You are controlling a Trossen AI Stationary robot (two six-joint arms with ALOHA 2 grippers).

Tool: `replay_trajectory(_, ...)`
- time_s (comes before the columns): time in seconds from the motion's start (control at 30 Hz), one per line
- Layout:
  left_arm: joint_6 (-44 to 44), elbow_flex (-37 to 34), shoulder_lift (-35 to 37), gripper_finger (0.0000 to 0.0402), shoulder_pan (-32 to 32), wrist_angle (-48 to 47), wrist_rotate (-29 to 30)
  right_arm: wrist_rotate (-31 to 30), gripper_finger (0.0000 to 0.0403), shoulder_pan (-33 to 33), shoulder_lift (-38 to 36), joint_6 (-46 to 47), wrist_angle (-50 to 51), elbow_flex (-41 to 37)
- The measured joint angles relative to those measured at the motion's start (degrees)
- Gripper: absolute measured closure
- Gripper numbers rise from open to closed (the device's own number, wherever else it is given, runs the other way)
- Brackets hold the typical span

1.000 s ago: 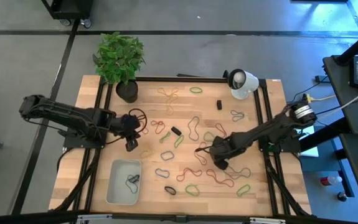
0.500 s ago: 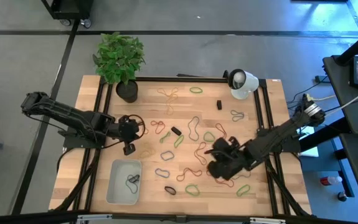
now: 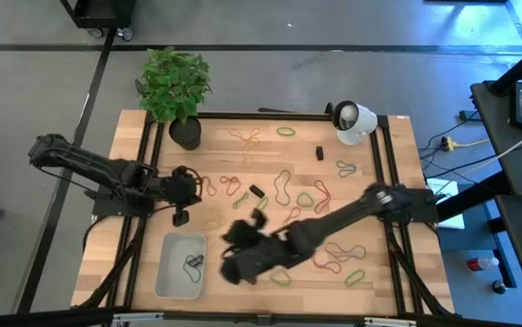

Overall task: Pick and place rubber bands into bin
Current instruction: Put the yellow rubber band into the bin

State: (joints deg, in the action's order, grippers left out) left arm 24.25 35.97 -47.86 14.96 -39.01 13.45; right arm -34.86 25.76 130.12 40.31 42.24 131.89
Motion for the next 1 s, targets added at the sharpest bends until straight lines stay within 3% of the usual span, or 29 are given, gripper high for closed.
replay_trajectory(0.07,0.0,0.0,1.0,0.04,0.0,0.0,0.0,0.0,0.0403,-1.1,4.2,-3.6,-6.4,3.0)
replay_trajectory(0.2,0.0,0.0,2.7,0.04,0.0,-0.4,-0.1,3.5,0.0403,-3.1,6.9,-7.7,-30.3,-4.0)
replay_trajectory(0.3,0.0,0.0,3.6,0.04,0.0,-0.6,-0.9,4.0,0.0403,-4.3,9.8,-7.6,-36.1,-5.5)
replay_trajectory(0.67,0.0,0.0,4.6,0.04,0.0,-3.5,-1.5,11.5,0.0382,-5.8,18.7,-2.5,-39.9,-5.2)
replay_trajectory(1.0,-1.0,0.0,4.6,0.04,0.0,-3.6,-1.5,14.2,0.0305,-6.4,17.9,-1.6,-37.4,-5.3)
